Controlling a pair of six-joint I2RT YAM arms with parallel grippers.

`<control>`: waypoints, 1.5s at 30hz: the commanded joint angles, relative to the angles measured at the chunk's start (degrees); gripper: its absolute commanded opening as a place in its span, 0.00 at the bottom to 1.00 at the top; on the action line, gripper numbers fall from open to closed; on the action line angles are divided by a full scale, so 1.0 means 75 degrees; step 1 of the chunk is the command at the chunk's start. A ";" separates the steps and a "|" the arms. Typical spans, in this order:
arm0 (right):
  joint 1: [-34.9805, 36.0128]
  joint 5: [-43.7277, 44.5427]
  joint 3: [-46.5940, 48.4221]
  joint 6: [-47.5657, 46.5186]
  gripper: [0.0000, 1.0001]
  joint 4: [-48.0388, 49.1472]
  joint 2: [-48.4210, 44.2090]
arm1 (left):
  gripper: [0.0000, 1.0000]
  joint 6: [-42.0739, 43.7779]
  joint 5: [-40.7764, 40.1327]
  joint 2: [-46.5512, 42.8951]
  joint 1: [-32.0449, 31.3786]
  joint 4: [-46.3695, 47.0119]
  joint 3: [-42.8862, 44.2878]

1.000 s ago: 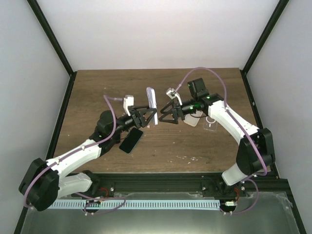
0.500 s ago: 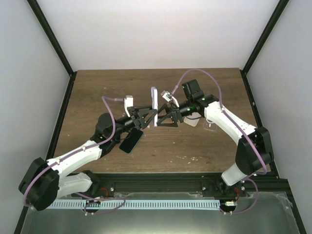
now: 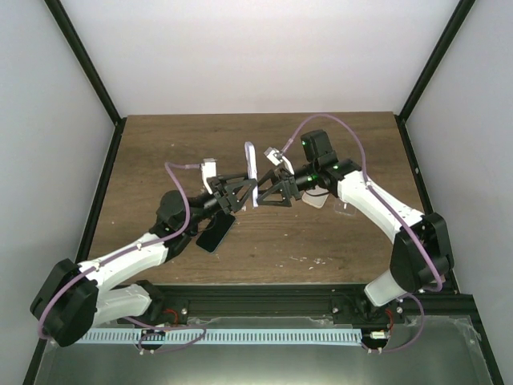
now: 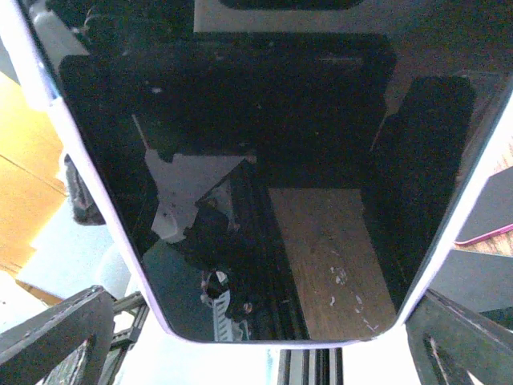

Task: Take the phone out of the phone case
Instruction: Pick up the phone at the center of the board, then adjust the phone.

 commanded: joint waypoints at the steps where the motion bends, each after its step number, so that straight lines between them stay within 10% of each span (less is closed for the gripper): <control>1: 0.0142 -0.0152 0.0015 0.0787 0.98 0.0704 -0.0230 | 0.43 0.0080 -0.0583 -0.0046 -0.0013 0.0502 -0.0074; 13: 0.0155 0.0061 0.0232 0.0270 0.62 0.0320 -0.0015 | 0.56 0.0101 -0.0584 -0.0036 -0.0044 0.0046 0.0034; 29: 0.0156 0.2033 0.0116 -0.0346 0.56 -0.0204 -0.0435 | 0.83 0.0925 -0.1507 -0.0583 -0.0045 -0.2160 0.0308; 45: 0.0389 0.5465 0.0774 -0.0629 0.54 -0.1292 0.0139 | 0.52 0.0409 -0.2434 0.1158 -0.0251 -0.4651 0.2107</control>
